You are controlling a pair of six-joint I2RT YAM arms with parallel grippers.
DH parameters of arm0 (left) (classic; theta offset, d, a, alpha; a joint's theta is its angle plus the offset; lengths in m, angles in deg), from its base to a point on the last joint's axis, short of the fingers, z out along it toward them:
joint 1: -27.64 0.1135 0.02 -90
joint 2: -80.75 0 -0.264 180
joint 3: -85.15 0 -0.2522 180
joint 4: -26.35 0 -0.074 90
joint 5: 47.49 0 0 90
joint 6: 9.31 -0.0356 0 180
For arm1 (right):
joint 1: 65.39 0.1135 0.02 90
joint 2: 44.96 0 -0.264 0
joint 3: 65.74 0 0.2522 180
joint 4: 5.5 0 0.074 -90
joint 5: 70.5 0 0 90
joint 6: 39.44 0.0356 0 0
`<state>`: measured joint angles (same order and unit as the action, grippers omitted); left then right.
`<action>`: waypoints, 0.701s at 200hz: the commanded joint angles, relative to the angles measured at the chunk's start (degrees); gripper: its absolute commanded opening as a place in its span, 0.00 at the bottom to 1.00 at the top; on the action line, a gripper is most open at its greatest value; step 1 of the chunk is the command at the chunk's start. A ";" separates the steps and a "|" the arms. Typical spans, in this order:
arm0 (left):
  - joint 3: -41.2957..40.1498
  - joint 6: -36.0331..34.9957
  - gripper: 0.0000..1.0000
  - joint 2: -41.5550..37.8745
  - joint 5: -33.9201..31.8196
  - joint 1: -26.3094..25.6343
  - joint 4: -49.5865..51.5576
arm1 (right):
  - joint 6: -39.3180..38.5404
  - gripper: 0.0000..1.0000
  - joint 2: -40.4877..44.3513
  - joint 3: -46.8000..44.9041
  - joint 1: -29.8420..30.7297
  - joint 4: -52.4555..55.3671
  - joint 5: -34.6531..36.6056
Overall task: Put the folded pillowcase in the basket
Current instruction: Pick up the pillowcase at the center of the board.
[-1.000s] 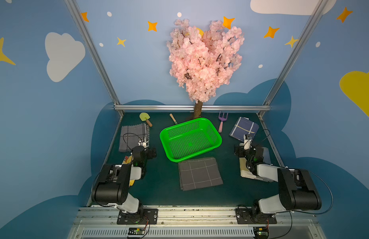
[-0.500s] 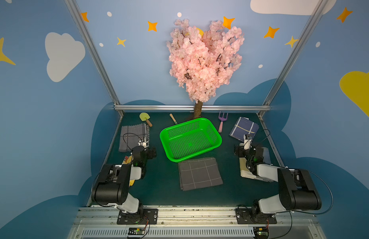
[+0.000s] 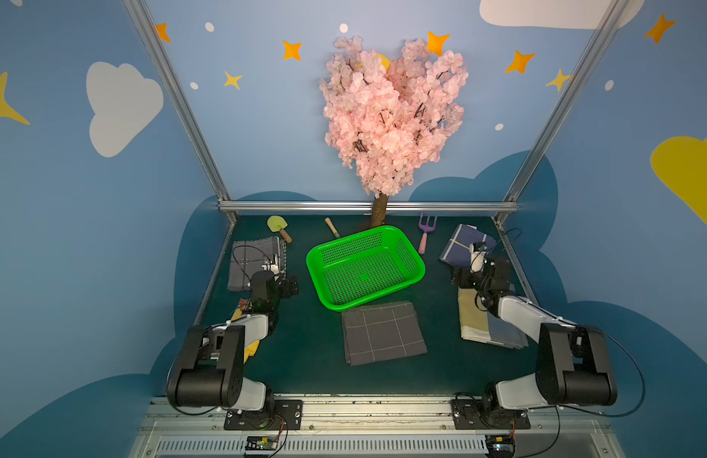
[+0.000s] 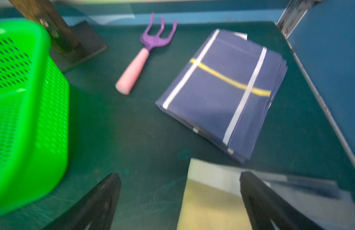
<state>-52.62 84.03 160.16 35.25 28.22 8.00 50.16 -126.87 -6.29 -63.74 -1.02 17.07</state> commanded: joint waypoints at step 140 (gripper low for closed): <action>12.09 31.38 0.94 -33.37 21.76 -20.41 60.00 | 19.79 0.96 29.51 8.97 9.73 52.94 -14.50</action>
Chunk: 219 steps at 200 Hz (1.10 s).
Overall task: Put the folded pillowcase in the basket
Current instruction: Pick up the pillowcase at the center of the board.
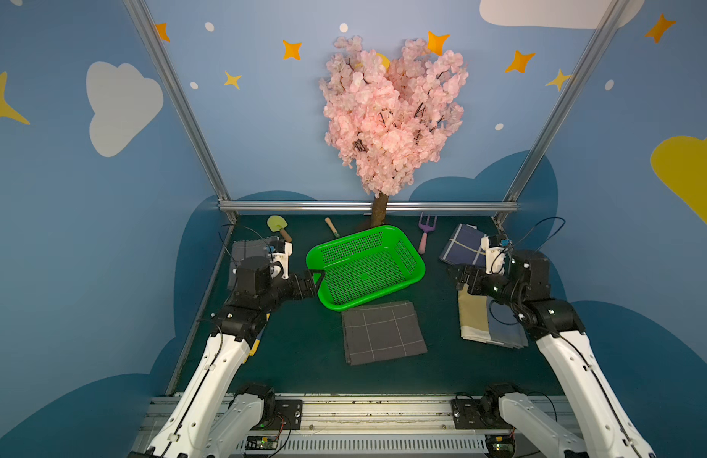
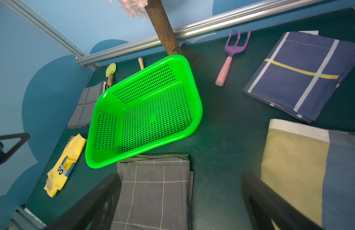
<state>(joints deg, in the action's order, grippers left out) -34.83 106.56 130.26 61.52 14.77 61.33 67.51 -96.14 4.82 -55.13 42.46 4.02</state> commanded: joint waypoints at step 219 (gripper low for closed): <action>-16.23 34.42 0.99 29.46 -20.70 -36.39 -15.20 | 4.65 0.88 -24.23 -20.96 6.56 -1.61 -15.21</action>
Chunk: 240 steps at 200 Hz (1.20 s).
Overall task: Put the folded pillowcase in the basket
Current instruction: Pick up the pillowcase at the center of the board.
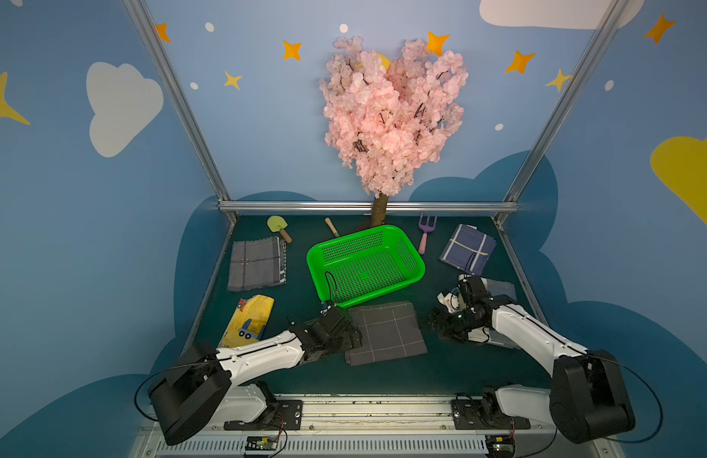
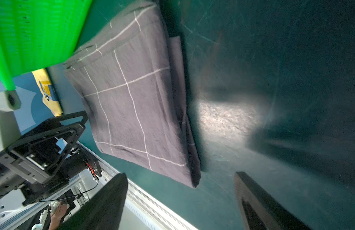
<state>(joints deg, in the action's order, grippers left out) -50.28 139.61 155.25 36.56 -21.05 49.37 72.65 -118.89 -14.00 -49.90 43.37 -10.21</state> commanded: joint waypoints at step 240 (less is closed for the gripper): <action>0.41 6.30 0.03 9.07 1.75 -9.59 -1.19 | 3.72 0.00 -6.92 -2.18 14.42 -4.46 4.04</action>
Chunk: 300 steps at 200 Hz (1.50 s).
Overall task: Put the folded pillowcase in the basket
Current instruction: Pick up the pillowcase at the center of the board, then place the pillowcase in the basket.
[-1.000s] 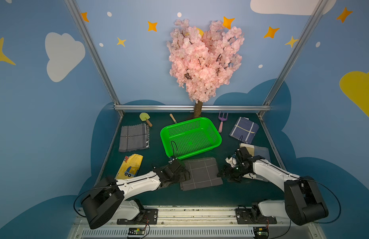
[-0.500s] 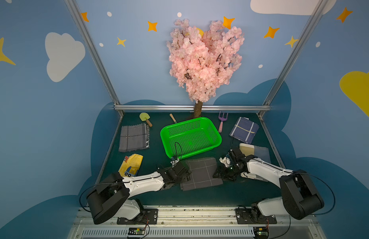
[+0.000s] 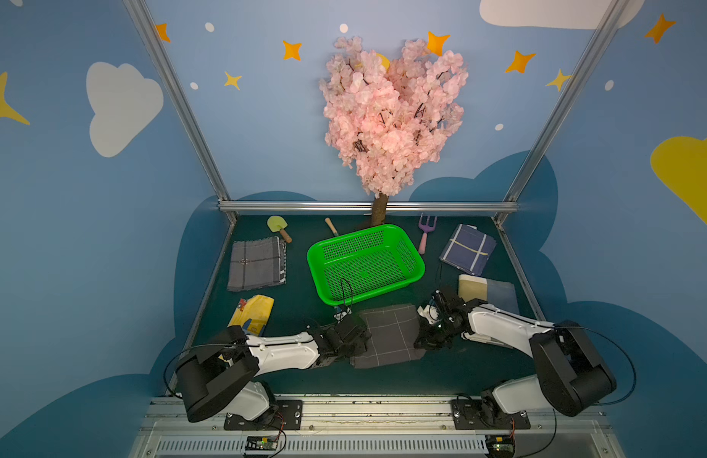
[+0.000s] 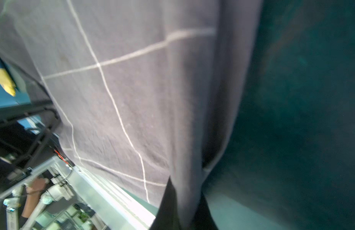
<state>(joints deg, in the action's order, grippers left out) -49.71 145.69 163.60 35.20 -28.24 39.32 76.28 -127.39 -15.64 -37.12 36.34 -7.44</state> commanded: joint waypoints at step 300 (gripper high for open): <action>25.31 -37.18 0.03 -7.56 4.55 27.67 9.64 | -12.09 0.00 -20.72 58.85 -0.23 10.28 19.71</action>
<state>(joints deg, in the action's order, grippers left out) -26.44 110.74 152.36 34.92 -4.35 53.24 64.84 -142.61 36.07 -35.04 45.84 10.68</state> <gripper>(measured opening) 0.065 0.079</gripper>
